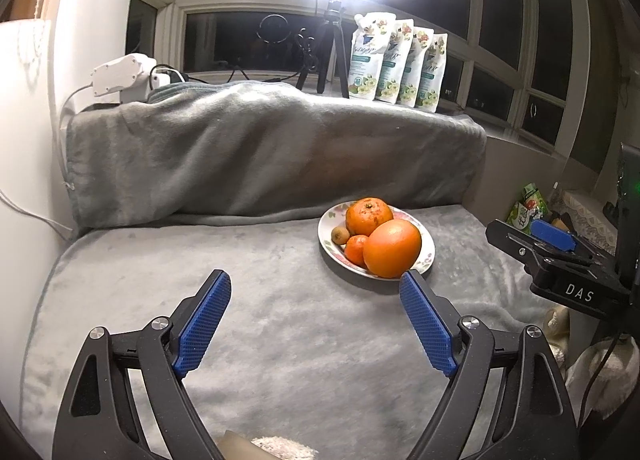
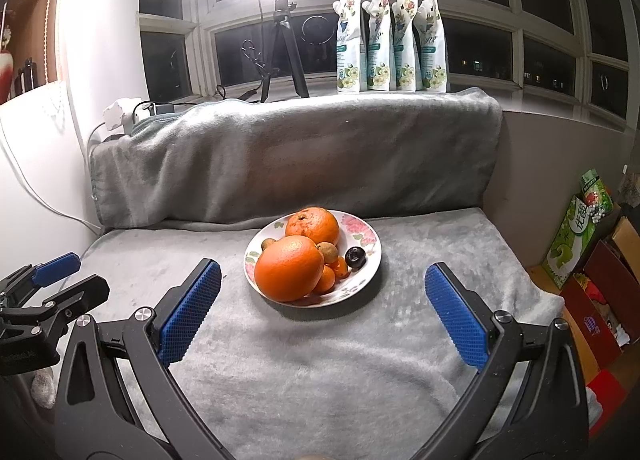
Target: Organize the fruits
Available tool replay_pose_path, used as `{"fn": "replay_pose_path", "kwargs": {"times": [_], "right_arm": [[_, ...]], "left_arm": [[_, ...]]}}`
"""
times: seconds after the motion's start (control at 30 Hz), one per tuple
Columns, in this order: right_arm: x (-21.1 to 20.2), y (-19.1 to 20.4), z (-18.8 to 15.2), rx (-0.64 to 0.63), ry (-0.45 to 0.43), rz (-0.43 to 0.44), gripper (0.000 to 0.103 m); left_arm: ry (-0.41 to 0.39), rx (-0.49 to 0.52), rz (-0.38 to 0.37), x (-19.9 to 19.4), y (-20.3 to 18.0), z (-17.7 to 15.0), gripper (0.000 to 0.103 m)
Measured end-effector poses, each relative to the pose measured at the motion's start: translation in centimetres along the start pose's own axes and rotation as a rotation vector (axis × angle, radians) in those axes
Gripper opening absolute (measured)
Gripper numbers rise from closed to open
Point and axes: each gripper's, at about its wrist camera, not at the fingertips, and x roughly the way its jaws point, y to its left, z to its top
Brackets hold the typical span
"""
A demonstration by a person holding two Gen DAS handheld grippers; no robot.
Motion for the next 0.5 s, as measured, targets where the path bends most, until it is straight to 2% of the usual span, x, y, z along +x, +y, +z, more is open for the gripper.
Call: {"fn": "replay_pose_path", "kwargs": {"times": [0.5], "right_arm": [[0.05, 0.23, -0.46, -0.001, 0.005, 0.005, 0.103]], "left_arm": [[-0.005, 0.002, 0.014, 0.02, 0.17, -0.03, 0.087]]}}
